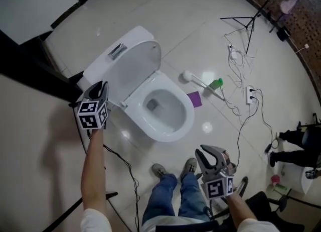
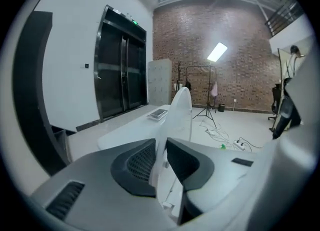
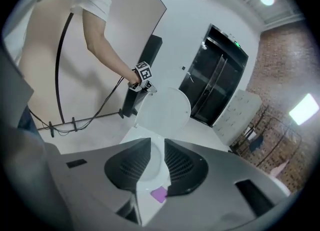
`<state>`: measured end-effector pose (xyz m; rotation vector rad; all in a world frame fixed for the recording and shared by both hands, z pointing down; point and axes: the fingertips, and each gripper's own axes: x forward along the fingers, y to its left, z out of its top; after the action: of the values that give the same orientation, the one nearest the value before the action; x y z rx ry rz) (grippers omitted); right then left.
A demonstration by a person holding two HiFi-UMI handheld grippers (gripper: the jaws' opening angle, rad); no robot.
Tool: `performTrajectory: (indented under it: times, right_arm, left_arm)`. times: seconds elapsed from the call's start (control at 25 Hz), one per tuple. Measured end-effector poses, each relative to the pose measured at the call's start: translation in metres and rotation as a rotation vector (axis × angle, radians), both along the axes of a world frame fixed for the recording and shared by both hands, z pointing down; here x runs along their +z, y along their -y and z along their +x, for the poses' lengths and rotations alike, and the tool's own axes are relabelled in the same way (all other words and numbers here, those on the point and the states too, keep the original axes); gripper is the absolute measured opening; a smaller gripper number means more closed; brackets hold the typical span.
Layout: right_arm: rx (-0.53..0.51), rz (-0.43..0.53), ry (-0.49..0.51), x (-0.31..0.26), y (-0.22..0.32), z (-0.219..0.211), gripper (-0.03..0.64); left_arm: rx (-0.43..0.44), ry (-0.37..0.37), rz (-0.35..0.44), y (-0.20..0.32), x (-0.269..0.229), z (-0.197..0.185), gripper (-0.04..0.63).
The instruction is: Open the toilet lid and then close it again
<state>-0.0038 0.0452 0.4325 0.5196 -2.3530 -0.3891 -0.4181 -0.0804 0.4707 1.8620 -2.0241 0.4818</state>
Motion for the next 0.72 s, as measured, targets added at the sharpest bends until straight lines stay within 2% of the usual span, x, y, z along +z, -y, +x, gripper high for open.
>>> performTrajectory:
  times: [0.08,0.16,0.36,0.4,0.48,0.6,0.72]
  right_arm:
    - [0.034,-0.022,0.017,0.0,-0.005,0.001,0.087]
    - [0.056,-0.029,0.027,-0.002,-0.004,0.0,0.087]
    - [0.069,-0.062,0.083,-0.007,0.004,-0.011,0.087]
    - [0.07,-0.074,0.104,-0.009,0.005,-0.015,0.087]
    - [0.081,-0.105,0.157,-0.015,0.01,-0.021,0.087]
    - [0.099,-0.152,0.217,-0.027,0.018,-0.029,0.087]
    - [0.097,-0.157,0.268,-0.048,0.026,-0.037,0.087]
  left_arm:
    - [-0.029,-0.029,-0.009,0.006,0.001,-0.016,0.061]
    - [-0.021,-0.05,-0.008,0.008,0.0,-0.019,0.064]
    - [0.021,-0.035,0.011,0.006,-0.001,-0.017,0.071]
    - [0.026,-0.027,0.018,0.003,-0.005,-0.018,0.095]
    - [0.006,-0.023,0.063,-0.009,-0.021,-0.025,0.095]
    - [-0.051,-0.027,0.175,-0.041,-0.062,-0.034,0.095]
    - [-0.002,-0.037,0.25,-0.078,-0.106,-0.006,0.095]
